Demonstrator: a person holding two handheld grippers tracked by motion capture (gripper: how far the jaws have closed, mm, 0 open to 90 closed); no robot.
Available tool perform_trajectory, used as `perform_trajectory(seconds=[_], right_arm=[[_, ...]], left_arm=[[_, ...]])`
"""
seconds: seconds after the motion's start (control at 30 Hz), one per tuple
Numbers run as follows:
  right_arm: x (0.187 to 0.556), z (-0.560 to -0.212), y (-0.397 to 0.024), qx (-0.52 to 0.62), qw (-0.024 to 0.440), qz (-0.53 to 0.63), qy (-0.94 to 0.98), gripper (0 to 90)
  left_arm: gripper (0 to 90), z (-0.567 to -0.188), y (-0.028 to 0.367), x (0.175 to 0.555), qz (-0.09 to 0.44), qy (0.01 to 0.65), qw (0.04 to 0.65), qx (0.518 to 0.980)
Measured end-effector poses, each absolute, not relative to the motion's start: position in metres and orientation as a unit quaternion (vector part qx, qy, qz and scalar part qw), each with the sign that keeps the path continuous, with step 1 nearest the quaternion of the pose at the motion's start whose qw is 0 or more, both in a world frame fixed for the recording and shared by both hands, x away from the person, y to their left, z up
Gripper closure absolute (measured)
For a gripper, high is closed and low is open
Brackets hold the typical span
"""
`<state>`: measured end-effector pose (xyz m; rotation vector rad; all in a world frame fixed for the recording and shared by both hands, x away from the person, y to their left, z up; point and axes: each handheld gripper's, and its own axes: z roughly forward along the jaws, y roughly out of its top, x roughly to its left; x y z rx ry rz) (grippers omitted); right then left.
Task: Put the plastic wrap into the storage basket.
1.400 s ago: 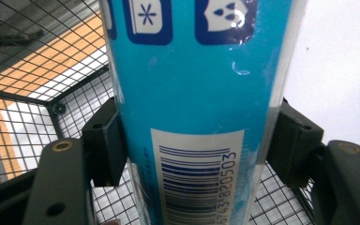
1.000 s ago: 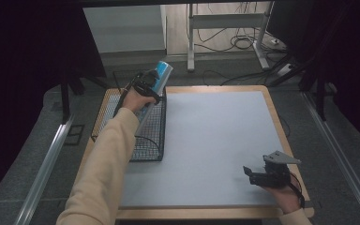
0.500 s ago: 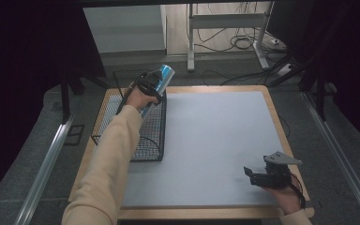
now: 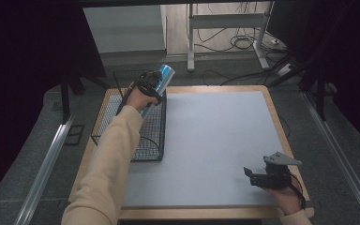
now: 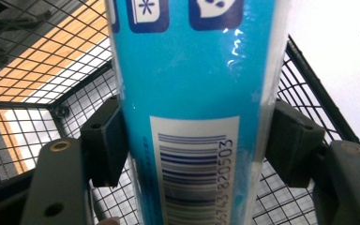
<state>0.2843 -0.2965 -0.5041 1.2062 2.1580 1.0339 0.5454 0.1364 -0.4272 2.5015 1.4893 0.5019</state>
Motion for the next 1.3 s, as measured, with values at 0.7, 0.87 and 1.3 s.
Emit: perform_trajectory(seconds=[0.7, 0.87, 1.3], right_arm=[[0.284, -0.505, -0.294, 0.437, 0.229, 0.371, 0.787, 11.1], [0.284, -0.505, -0.293, 0.436, 0.228, 0.372, 0.787, 11.1], [0.284, -0.504, -0.29, 0.433, 0.229, 0.373, 0.788, 11.1]], left_arm=[[18.4, -0.398, 0.143, 0.505, 0.189, 0.49, 0.21, 0.825], [18.4, -0.391, 0.14, 0.49, 0.192, 0.482, 0.238, 0.821], [20.1, -0.365, 0.107, 0.426, 0.175, 0.411, 0.321, 0.835]])
